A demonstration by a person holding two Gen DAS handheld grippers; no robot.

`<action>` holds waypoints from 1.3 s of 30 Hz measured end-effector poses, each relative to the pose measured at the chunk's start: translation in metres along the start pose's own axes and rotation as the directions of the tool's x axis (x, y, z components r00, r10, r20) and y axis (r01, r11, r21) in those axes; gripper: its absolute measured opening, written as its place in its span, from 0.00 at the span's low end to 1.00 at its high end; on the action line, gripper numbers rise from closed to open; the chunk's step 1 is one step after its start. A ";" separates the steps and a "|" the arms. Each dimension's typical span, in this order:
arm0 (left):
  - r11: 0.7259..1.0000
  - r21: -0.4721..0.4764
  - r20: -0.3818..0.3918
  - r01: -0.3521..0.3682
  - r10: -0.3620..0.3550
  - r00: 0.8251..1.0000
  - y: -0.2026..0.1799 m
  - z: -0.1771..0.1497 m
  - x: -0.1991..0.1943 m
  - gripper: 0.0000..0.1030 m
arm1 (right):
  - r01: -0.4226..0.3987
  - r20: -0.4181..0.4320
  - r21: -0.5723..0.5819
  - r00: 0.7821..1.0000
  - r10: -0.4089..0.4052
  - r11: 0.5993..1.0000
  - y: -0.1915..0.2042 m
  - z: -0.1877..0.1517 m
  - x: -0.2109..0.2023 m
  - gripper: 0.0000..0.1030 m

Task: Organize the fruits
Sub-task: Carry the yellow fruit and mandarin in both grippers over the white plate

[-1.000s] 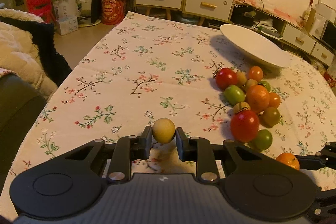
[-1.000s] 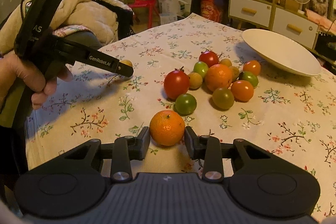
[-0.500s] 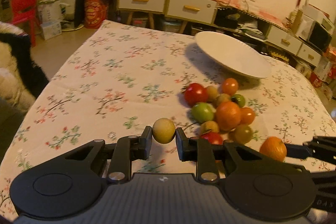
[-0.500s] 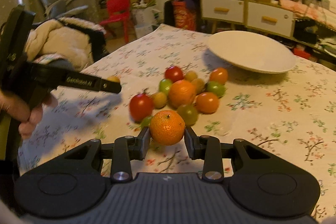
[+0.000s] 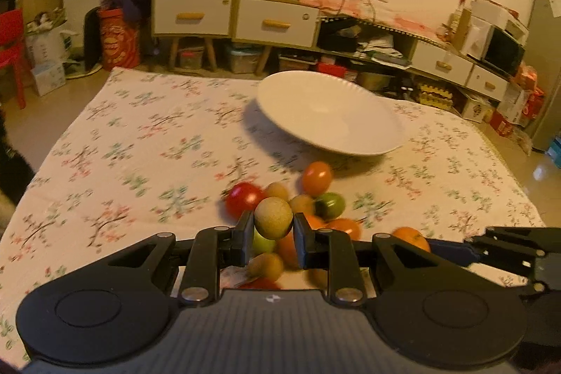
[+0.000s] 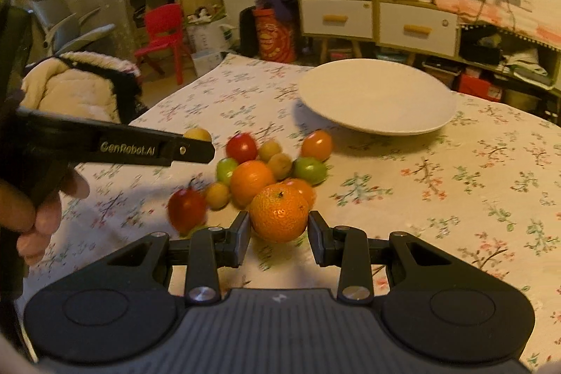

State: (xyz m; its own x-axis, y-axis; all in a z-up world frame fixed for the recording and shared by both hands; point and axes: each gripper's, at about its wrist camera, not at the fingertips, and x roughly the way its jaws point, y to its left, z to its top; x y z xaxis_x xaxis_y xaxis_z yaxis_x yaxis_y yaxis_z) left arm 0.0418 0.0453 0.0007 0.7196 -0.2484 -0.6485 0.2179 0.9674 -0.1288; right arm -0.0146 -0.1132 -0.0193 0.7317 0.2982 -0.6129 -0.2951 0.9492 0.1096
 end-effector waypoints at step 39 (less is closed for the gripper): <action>0.984 0.156 -0.010 0.086 -0.085 0.996 -0.046 0.062 0.117 0.14 | 0.084 -0.008 0.097 0.996 -0.083 0.992 -0.093 0.079 0.077 0.31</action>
State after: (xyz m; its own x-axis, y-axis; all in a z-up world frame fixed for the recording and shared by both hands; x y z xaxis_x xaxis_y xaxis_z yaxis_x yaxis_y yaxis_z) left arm 0.1564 -0.0315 -0.0225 0.6916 -0.3293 -0.6429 0.3791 0.9231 -0.0649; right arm 0.1179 -0.1702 -0.0147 0.7490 0.2172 -0.6260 -0.1716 0.9761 0.1334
